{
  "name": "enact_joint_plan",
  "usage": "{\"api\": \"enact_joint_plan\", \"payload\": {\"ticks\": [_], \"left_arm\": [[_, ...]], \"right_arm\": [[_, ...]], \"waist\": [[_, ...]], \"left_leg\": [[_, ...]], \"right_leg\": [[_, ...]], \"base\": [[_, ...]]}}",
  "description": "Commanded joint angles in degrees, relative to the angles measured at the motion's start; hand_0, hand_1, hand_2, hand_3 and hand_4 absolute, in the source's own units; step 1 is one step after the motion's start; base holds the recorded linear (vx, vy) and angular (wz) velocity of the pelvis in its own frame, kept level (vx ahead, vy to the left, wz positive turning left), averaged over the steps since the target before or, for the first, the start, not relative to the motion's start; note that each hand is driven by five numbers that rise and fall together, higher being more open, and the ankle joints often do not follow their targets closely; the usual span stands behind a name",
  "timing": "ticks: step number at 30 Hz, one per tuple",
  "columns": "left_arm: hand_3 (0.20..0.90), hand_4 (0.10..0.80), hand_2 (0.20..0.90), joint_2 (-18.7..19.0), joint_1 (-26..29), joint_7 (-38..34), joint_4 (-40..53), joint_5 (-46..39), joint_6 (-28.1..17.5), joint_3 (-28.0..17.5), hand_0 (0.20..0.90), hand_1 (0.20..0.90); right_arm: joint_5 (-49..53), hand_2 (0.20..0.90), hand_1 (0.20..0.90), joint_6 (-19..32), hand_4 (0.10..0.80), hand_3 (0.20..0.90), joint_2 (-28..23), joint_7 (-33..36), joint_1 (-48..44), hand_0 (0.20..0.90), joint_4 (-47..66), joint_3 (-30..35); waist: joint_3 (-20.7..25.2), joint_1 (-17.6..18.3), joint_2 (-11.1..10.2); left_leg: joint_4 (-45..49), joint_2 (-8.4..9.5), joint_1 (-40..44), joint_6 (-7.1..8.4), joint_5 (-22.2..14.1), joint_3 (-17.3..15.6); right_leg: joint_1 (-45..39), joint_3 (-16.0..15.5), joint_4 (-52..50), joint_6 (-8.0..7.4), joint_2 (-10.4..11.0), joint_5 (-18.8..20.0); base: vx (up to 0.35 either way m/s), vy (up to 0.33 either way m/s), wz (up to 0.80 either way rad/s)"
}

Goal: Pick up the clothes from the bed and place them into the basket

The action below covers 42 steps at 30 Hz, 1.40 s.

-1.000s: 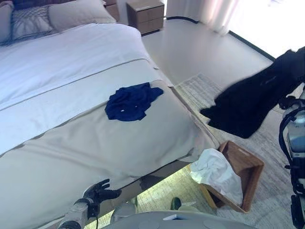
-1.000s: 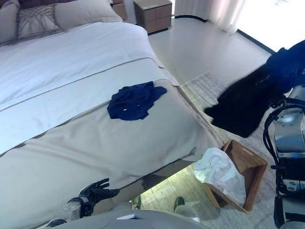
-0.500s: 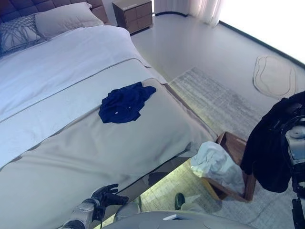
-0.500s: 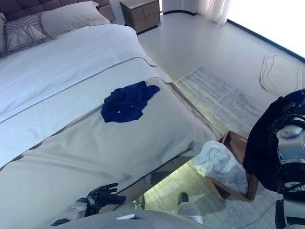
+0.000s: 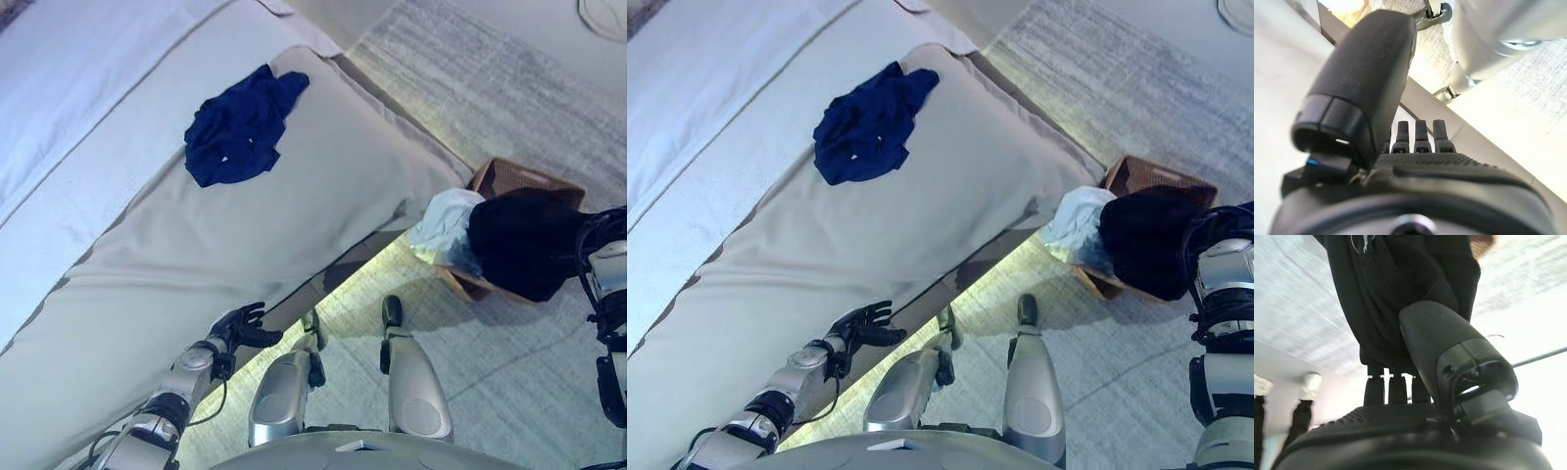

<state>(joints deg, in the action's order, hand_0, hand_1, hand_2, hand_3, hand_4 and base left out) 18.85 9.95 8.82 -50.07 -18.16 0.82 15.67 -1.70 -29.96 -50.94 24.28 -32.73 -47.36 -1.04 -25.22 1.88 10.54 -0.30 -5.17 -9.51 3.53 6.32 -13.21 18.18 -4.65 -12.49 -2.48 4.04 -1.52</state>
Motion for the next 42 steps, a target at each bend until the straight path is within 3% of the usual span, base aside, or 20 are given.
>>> {"api": "enact_joint_plan", "payload": {"ticks": [1, 4, 10, 14, 18, 20, 22, 24, 27, 33, 36, 39, 42], "left_arm": [[0.900, 0.800, 0.900, 4.50, -2.29, -0.58, 1.09, -1.21, -1.63, 0.44, 0.900, 0.900], [0.900, 0.800, 0.900, 4.63, -3.52, -0.70, 1.32, -0.84, -1.36, -0.01, 0.900, 0.900], [0.900, 0.800, 0.900, 4.58, -5.58, 0.20, 0.43, -1.17, -0.96, -1.59, 0.900, 0.900], [0.900, 0.800, 0.900, 4.15, -7.32, 0.56, -0.21, -0.92, -1.26, -2.71, 0.900, 0.900], [0.900, 0.800, 0.900, 3.81, -8.10, 1.07, -1.99, 0.75, -0.73, -3.55, 0.900, 0.900], [0.900, 0.800, 0.900, 3.92, -8.54, 1.24, -2.88, 1.99, -0.04, -3.90, 0.900, 0.900], [0.900, 0.800, 0.900, 4.38, -8.63, 1.20, -3.50, 2.09, 0.24, -3.86, 0.900, 0.900], [0.900, 0.800, 0.900, 5.00, -8.99, 0.95, -4.06, 2.03, 0.34, -3.96, 0.900, 0.900], [0.900, 0.800, 0.900, 5.07, -9.81, 0.48, -5.09, 1.69, 0.59, -4.38, 0.900, 0.900], [0.900, 0.800, 0.900, 4.27, -10.56, 1.46, -5.50, 1.96, 0.34, -7.13, 0.900, 0.900], [0.900, 0.800, 0.900, 4.20, -9.80, 1.84, -4.87, 1.67, -0.10, -7.05, 0.900, 0.900], [0.900, 0.800, 0.900, 4.45, -8.23, 1.63, -4.46, 0.80, -1.10, -5.98, 0.900, 0.900], [0.900, 0.800, 0.900, 5.66, -7.78, 1.21, -4.58, 0.63, -1.35, -5.73, 0.900, 0.900]], "right_arm": [[-2.73, 0.900, 0.900, 1.95, 0.800, 0.900, -9.82, 3.75, -4.18, 0.900, 1.26, -5.86], [0.20, 0.900, 0.900, 4.39, 0.800, 0.900, -10.66, 6.26, -3.98, 0.900, 4.69, -4.63], [0.38, 0.900, 0.900, 10.13, 0.800, 0.900, -13.09, 2.16, -5.24, 0.900, 14.89, -0.67], [1.35, 0.900, 0.900, 15.23, 0.800, 0.900, -14.62, 7.02, -4.75, 0.900, 21.80, 2.99], [-1.07, 0.900, 0.900, 14.70, 0.800, 0.900, -13.95, 12.00, -2.48, 0.900, 25.58, 6.72], [-3.65, 0.900, 0.900, 10.14, 0.800, 0.900, -14.33, 8.05, -0.46, 0.900, 24.22, 7.36], [-7.19, 0.900, 0.900, 4.20, 0.800, 0.900, -14.99, -0.01, 0.45, 0.900, 21.81, 6.04], [-6.34, 0.900, 0.900, 2.98, 0.800, 0.900, -16.32, -7.23, 0.45, 0.900, 17.15, 3.20], [-6.87, 0.900, 0.900, 8.78, 0.800, 0.900, -16.24, -11.87, -0.89, 0.900, 16.44, 0.78], [-14.93, 0.900, 0.900, 18.95, 0.800, 0.900, -11.03, -23.58, -2.10, 0.900, 26.33, -4.70], [-16.54, 0.900, 0.900, 21.15, 0.800, 0.900, -8.75, -25.76, -3.99, 0.900, 28.34, -9.44], [-19.98, 0.900, 0.900, 22.76, 0.800, 0.900, -4.85, -23.73, -7.27, 0.900, 26.31, -14.41], [-21.67, 0.900, 0.900, 20.83, 0.800, 0.900, -0.81, -20.65, -10.18, 0.900, 23.51, -18.20]], "waist": [[3.27, 0.42, -3.52], [3.38, 0.45, -3.77], [5.72, 0.21, -5.02], [7.15, -0.13, -6.33], [8.85, -0.81, -7.81], [10.01, -1.29, -8.86], [10.62, -1.77, -9.48], [11.18, -2.44, -10.08], [12.37, -3.64, -10.69], [13.21, -6.25, -11.56], [11.59, -8.45, -12.13], [7.88, -11.90, -12.73], [5.18, -15.45, -13.58]], "left_leg": [[5.52, 0.94, -1.92, 0.85, -4.98, 4.12], [5.52, 1.11, -1.12, 0.86, -5.29, 4.15], [4.82, 1.78, 1.32, 0.83, -6.43, 4.14], [4.22, 2.09, 2.86, 0.66, -6.92, 4.47], [2.83, 2.52, 4.35, 0.41, -7.03, 4.78], [1.31, 2.57, 5.40, 0.32, -6.81, 5.07], [-0.19, 2.75, 6.02, 0.17, -6.21, 5.48], [-2.00, 2.66, 7.03, 0.09, -5.41, 5.68], [-2.79, 3.03, 8.11, 0.13, -5.07, 5.92], [-0.48, 4.27, 7.87, -0.66, -6.15, 7.26], [2.34, 4.95, 5.82, -1.37, -6.74, 9.35], [5.79, 6.01, 2.73, -2.49, -7.33, 12.24], [7.12, 7.08, 0.68, -3.65, -7.48, 15.08]], "right_leg": [[-6.54, -6.24, 6.31, 2.37, -1.28, -1.57], [-7.20, -6.25, 6.44, 2.39, -1.27, -1.63], [-9.43, -6.42, 7.28, 2.18, -1.28, -2.20], [-11.00, -6.61, 7.51, 2.01, -1.35, -2.44], [-12.69, -7.16, 7.93, 1.50, -1.30, -2.50], [-13.69, -7.79, 8.48, 1.01, -1.23, -2.27], [-14.36, -7.99, 9.23, 0.70, -1.23, -1.87], [-15.48, -8.66, 10.32, 0.46, -1.28, -1.31], [-17.32, -10.06, 11.43, 0.01, -0.84, -0.77], [-18.76, -12.15, 10.62, 0.01, 0.16, -1.60], [-18.19, -13.60, 8.80, 0.35, 0.79, -2.14], [-17.18, -15.45, 6.21, 0.68, 1.71, -2.57], [-16.99, -17.52, 4.89, 0.25, 2.24, -2.54]], "base": [[-0.006, 0.018, -0.05], [0.030, 0.034, -0.05], [0.068, 0.077, 0.05], [0.087, 0.086, 0.09], [0.086, 0.062, 0.15], [0.079, 0.038, 0.18], [0.045, 0.056, 0.18], [0.055, 0.077, 0.22], [0.103, 0.147, 0.20], [0.062, 0.152, 0.09], [-0.059, 0.159, 0.33], [-0.094, 0.167, 0.60], [0.003, 0.085, 0.68]]}}
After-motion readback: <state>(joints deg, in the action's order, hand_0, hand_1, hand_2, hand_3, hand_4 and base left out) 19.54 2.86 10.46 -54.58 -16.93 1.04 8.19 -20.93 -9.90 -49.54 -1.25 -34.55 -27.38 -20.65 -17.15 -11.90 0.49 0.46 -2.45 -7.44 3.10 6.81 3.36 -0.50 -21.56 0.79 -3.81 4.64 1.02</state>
